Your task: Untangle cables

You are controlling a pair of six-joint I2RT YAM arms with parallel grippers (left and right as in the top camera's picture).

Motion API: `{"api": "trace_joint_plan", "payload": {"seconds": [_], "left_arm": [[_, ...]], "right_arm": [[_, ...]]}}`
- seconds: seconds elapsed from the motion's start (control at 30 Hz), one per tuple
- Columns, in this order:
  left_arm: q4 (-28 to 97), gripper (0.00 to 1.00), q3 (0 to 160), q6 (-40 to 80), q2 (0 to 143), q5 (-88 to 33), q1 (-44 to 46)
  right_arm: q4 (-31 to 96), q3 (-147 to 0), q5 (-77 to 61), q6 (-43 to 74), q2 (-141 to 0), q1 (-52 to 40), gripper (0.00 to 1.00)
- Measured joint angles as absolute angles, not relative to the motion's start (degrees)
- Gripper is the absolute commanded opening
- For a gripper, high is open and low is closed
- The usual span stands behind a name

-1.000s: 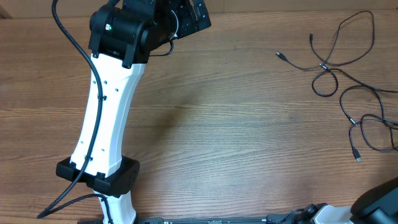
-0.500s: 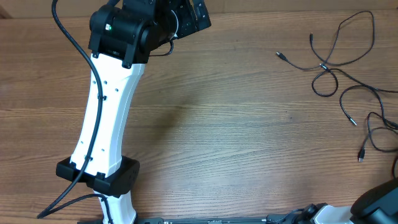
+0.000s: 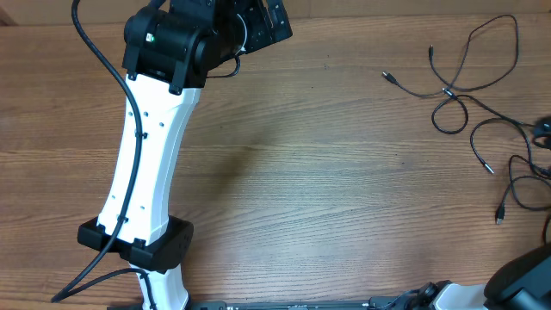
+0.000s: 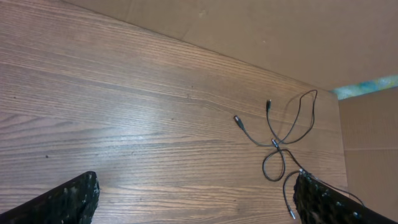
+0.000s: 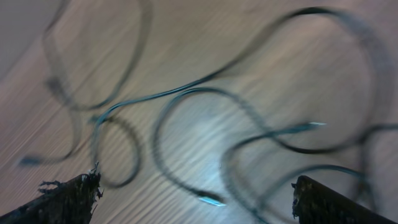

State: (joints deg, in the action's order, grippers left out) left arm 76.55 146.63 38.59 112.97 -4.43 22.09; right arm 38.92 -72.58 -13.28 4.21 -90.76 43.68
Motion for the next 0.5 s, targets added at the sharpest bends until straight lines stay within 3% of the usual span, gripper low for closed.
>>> {"api": "trace_joint_plan", "payload": {"seconds": [0.5], "left_arm": [[76.6,1.0,146.6,38.6,113.0,-4.4,22.1]], "right_arm": [[39.9,-72.6,-18.0,-0.6,-90.8,17.8,1.0]]}}
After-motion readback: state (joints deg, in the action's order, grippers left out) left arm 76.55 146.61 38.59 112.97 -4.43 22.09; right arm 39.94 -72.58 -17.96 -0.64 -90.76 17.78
